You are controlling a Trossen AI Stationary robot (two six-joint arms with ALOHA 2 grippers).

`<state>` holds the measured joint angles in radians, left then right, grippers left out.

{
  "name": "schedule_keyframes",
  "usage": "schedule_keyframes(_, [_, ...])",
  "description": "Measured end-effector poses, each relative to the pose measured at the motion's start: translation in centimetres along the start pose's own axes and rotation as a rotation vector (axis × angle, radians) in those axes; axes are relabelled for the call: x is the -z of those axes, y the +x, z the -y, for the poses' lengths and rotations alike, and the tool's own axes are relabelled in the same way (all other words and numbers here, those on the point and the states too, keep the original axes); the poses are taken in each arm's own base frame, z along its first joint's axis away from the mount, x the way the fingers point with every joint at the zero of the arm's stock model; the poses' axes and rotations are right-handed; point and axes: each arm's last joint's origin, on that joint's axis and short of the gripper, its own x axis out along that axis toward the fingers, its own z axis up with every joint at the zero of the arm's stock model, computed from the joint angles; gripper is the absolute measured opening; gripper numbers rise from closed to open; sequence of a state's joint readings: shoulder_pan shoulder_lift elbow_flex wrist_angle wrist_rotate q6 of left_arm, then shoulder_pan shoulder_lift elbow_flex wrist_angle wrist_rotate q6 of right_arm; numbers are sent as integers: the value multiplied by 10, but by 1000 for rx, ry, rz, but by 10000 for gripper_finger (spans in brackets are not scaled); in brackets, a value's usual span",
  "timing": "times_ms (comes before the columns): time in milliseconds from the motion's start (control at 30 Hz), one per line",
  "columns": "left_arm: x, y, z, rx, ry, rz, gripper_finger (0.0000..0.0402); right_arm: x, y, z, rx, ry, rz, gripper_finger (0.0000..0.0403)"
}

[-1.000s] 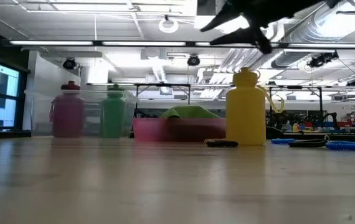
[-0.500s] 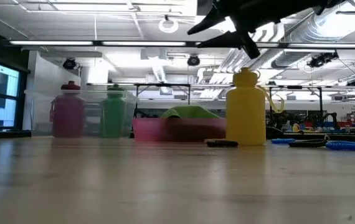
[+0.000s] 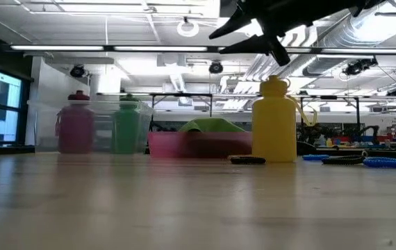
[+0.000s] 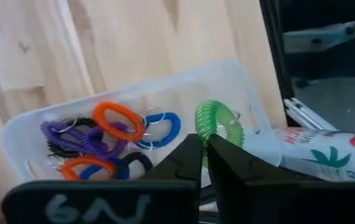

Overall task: Pick & Place Sports Items
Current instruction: Put the green spring keychain into the bottom transparent bin, then put the yellow tumbler into the top transparent bin

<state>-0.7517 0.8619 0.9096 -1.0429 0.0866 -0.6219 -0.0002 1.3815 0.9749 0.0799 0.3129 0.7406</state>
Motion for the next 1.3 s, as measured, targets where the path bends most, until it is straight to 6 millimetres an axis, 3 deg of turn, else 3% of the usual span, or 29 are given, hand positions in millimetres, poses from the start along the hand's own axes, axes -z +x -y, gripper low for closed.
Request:
schedule_keyframes(333, [5, 0, -4, -54, -119, -44, 131, 0, 0, 0, 1, -3, 2, 164])
schedule_keyframes(467, [5, 0, -4, -54, -123, -44, 161, -2, -2, -1, -6, -39, 11, 164])
schedule_keyframes(867, [2, -1, -8, -185, -190, 70, 169, -25, -36, -7, -53, -237, 80, 164])
schedule_keyframes(1300, [-18, -5, -27, -264, -227, 223, 169, -33, -88, 8, 28, -314, -38, 164])
